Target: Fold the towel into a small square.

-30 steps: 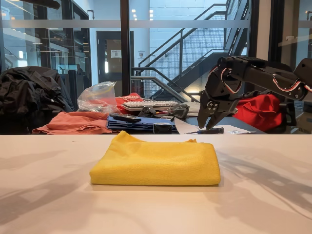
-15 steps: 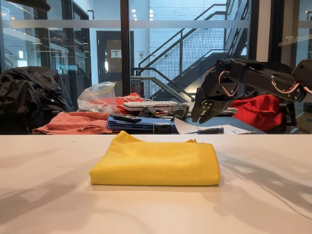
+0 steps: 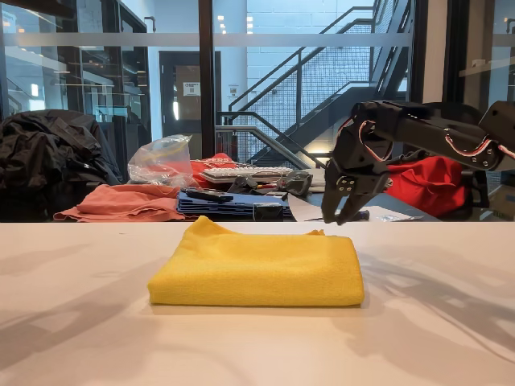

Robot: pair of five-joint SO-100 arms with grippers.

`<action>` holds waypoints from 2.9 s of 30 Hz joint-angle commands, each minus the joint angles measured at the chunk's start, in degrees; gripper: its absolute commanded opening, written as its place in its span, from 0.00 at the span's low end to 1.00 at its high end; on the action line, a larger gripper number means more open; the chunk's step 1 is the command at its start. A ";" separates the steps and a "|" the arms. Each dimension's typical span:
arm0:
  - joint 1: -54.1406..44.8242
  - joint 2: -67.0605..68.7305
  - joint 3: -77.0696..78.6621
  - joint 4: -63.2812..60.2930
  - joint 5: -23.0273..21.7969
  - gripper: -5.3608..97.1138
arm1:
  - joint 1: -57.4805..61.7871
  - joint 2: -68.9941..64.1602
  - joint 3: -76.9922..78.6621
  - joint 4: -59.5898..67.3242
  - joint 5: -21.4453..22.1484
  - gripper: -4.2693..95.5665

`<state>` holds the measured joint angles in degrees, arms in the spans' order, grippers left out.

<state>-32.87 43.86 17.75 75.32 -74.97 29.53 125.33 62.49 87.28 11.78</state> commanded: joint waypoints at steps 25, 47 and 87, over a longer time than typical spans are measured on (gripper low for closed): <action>0.35 0.00 -1.58 0.26 -0.70 0.11 | -0.18 0.18 -0.44 -0.18 0.09 0.28; -0.18 -0.44 -0.70 1.14 -16.35 0.11 | -0.18 0.79 -0.44 -0.09 0.09 0.28; 0.79 -1.76 -1.32 0.88 -25.14 0.11 | -0.18 -0.70 -0.70 -0.18 0.18 0.28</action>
<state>-32.43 41.22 17.58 76.46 -100.02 29.27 124.45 62.49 87.36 11.87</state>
